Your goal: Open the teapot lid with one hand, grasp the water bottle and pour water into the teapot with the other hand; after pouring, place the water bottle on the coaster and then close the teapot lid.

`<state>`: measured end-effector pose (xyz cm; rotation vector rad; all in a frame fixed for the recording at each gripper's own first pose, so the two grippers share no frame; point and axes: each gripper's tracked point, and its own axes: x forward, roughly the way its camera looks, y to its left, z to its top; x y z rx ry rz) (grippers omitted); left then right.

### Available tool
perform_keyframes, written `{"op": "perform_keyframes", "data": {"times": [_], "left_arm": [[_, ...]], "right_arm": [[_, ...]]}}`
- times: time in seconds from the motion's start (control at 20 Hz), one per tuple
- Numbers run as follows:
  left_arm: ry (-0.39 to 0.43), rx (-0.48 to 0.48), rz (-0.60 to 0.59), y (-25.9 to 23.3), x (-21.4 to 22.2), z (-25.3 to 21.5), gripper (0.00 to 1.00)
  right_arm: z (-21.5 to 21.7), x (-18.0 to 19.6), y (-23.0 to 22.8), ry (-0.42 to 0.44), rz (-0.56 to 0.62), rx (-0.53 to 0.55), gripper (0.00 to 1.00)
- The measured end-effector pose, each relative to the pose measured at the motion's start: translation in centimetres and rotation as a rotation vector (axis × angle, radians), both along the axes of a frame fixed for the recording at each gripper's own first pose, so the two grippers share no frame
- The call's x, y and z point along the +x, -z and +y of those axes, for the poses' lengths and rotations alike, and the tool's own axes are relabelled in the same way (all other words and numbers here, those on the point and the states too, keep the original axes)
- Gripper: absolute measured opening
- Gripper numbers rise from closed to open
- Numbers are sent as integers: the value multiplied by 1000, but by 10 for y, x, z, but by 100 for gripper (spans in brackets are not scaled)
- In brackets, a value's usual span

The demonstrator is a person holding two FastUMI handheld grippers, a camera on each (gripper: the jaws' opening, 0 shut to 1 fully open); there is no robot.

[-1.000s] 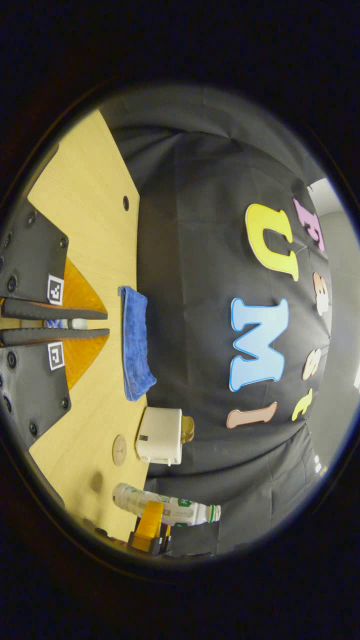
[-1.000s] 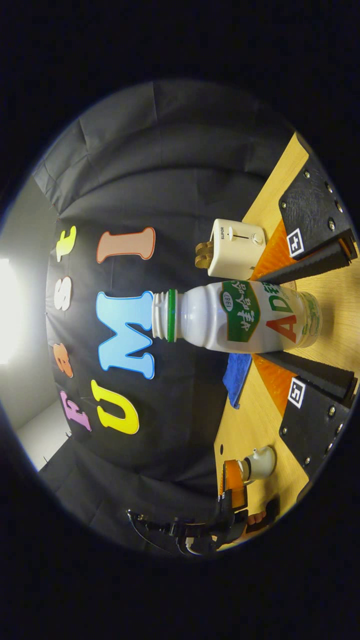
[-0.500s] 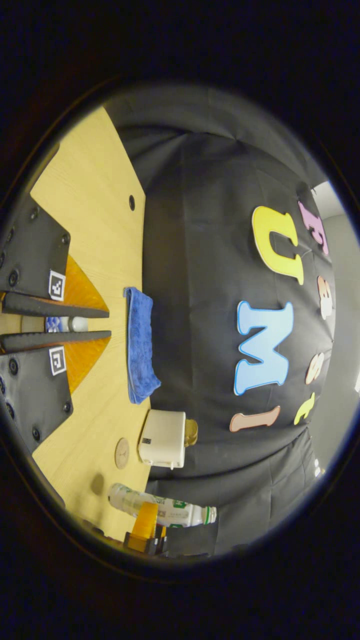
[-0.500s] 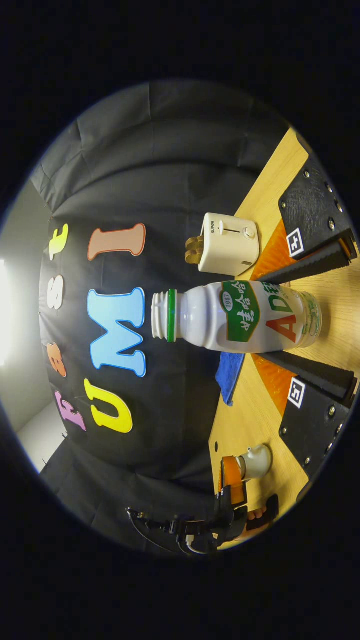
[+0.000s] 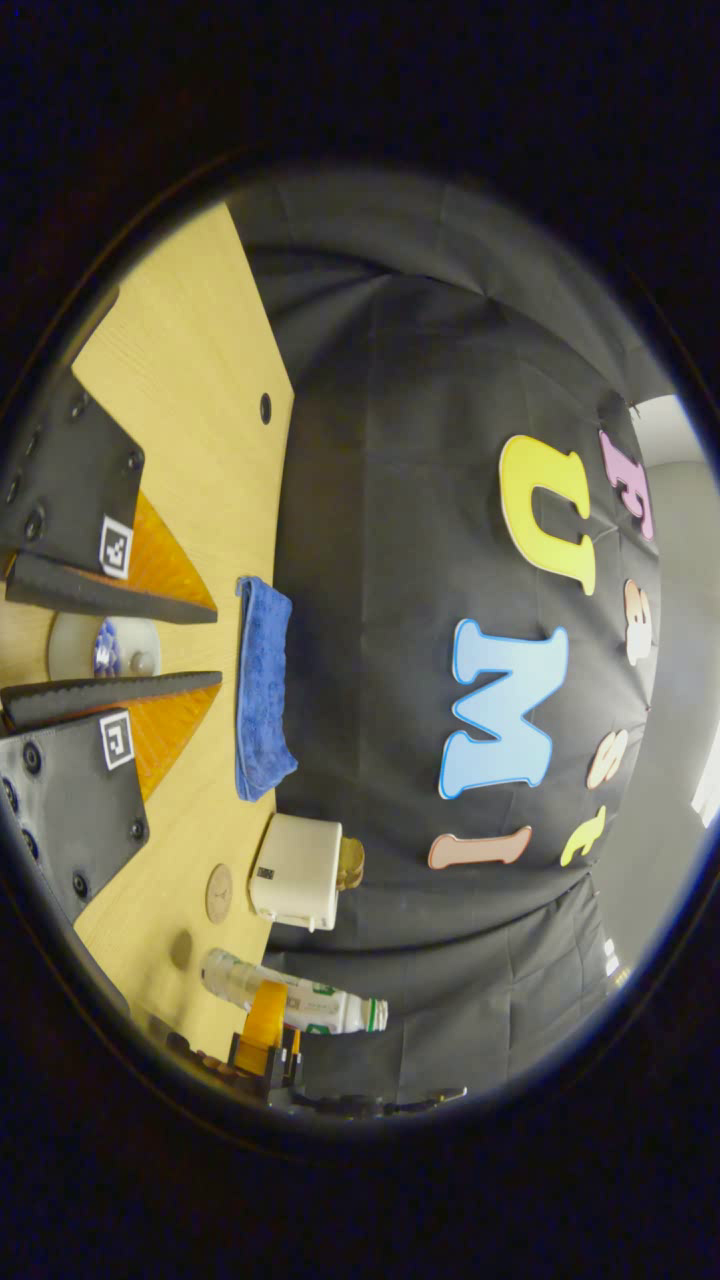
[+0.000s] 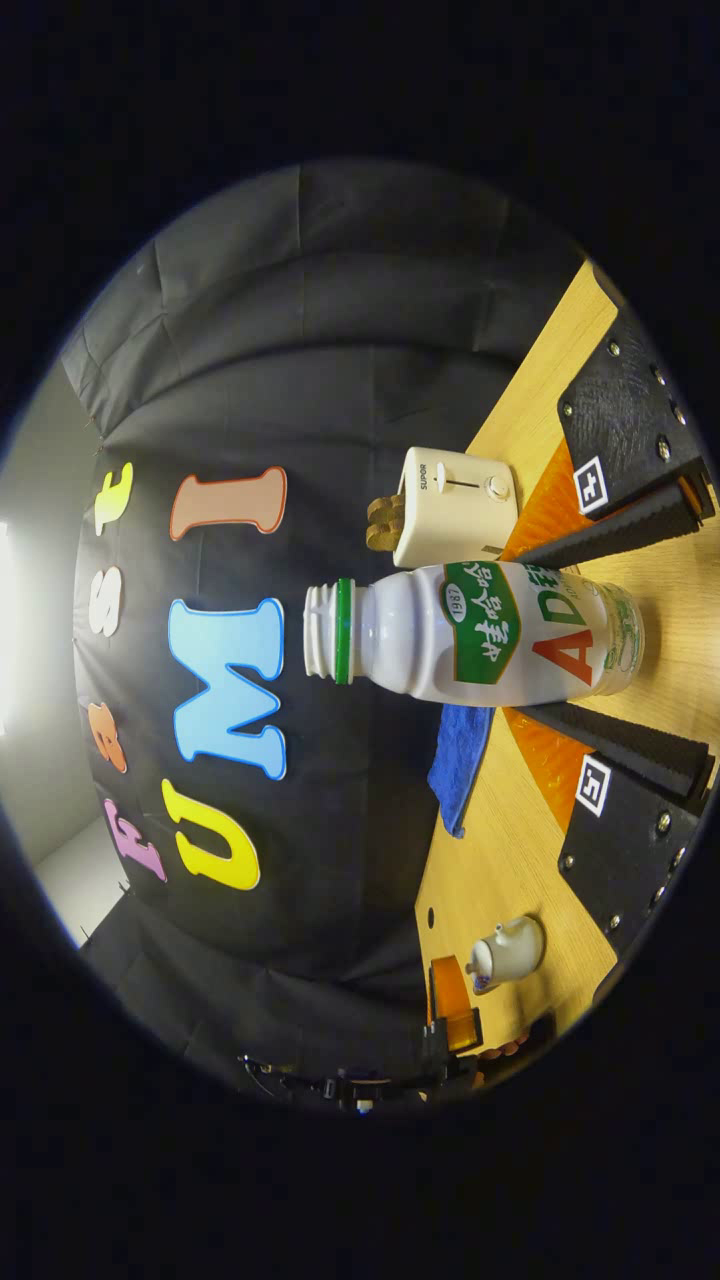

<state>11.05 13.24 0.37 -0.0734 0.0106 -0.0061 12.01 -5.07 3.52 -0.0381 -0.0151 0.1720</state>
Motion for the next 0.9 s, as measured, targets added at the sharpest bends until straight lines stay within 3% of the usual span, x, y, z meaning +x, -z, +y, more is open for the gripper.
{"op": "perform_keyframes", "data": {"times": [0.05, 0.2, 0.3, 0.55, 0.9], "left_arm": [[-1, 19, -31, -9, -5, -2, 37], [31, 45, -123, -34, -18, -14, 64], [49, 38, -150, -39, -23, -19, 72], [52, 30, -150, -38, -23, -20, 72], [51, 20, -143, -36, -22, -20, 72]], "right_arm": [[-2, 6, -4, 9, 6, 14, 72], [-12, 36, -11, 41, 38, 47, 72], [-16, 64, -15, 56, 69, 103, 72], [-22, 114, 1, 122, 93, -4, 72], [-16, 137, 22, 122, 108, -15, 72]]}}
